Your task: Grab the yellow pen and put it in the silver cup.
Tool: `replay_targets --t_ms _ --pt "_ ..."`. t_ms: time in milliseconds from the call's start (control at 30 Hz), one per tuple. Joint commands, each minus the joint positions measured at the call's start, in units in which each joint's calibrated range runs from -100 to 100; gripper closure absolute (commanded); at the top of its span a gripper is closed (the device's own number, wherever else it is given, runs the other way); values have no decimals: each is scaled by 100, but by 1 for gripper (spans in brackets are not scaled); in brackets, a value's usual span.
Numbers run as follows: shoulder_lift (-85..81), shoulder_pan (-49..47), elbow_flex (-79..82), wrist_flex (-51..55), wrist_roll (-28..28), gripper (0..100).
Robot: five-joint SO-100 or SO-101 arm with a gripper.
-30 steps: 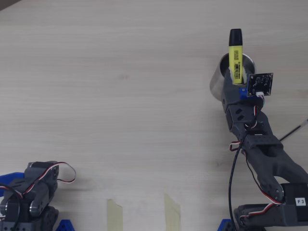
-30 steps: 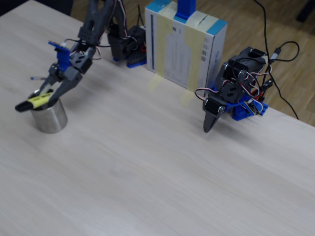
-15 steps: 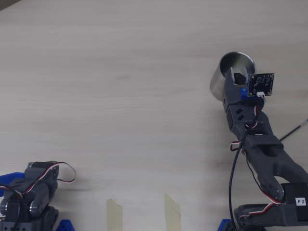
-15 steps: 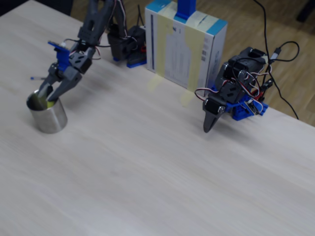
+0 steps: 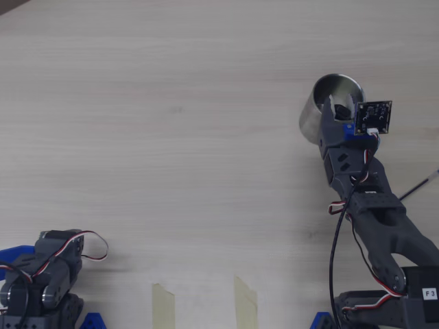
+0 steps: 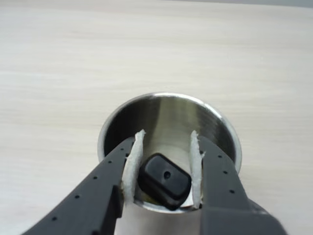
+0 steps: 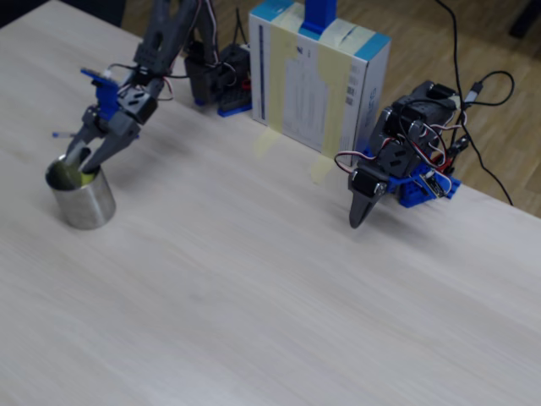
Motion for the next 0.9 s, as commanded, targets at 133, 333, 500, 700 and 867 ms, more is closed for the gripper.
replay_targets --t_ms 133,333,500,700,867 --pt "-813 -60 -62 12 37 84" --pt "-1220 -177 20 20 158 84" --pt "-1577 -186 327 20 158 84" --pt "-2050 -186 761 20 158 84" --pt "-2432 -186 1077 20 158 84"
